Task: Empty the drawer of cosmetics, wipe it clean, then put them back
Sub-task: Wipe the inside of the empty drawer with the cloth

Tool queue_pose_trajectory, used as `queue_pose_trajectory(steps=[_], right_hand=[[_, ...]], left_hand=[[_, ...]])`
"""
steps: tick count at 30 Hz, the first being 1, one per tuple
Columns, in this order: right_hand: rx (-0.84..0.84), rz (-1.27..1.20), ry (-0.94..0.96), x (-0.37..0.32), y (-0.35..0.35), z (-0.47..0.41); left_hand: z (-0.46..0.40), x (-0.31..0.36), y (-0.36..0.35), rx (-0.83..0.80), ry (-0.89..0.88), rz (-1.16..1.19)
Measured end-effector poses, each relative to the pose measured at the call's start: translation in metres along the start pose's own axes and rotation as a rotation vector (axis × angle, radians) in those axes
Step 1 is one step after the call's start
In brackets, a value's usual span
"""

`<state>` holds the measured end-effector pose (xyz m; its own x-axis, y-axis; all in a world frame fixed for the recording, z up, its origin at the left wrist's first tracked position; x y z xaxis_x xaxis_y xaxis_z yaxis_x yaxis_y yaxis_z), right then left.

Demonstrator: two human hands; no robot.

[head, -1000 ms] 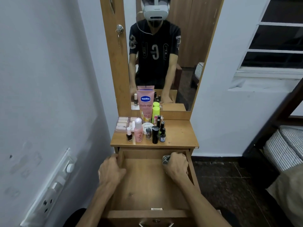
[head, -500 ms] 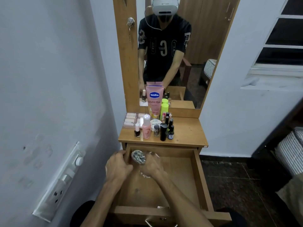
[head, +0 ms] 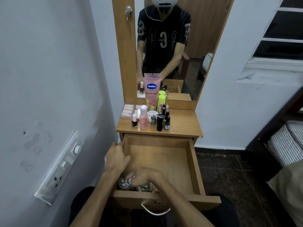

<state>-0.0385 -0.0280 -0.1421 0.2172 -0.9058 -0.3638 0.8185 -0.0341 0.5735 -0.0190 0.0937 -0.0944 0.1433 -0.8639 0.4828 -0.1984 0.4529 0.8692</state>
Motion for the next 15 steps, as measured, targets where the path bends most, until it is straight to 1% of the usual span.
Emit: queue_pose_trajectory(steps=[3,5,8,12,15], right_hand=[[-0.033,0.027,0.032,-0.003,-0.004,0.013],[-0.031,0.063,-0.008,0.004,0.003,0.020],[-0.013,0.167,-0.143,0.039,0.010,0.026],[0.012,0.185,-0.405,0.117,0.019,0.039],[0.087,0.182,-0.536,0.148,0.022,0.044]], left_hand=[[0.002,0.001,-0.002,-0.004,-0.004,-0.005],[0.004,0.002,-0.002,-0.020,-0.008,-0.012],[0.004,0.001,-0.004,-0.037,0.000,-0.011],[0.004,0.000,-0.006,-0.022,0.011,-0.007],[0.005,-0.001,-0.009,-0.011,0.009,0.007]])
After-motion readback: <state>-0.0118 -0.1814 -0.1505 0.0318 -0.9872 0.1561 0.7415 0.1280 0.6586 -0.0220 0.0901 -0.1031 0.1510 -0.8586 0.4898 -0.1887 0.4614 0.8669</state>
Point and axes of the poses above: each hand's wrist, its own z-axis away from the middle knuckle, its own y-axis out of the back of the hand, x = y × z, the point moved 7 cm from there along -z, towards the middle knuckle, and after that the axes turned 10 degrees about -y, right-handed, at the moved point
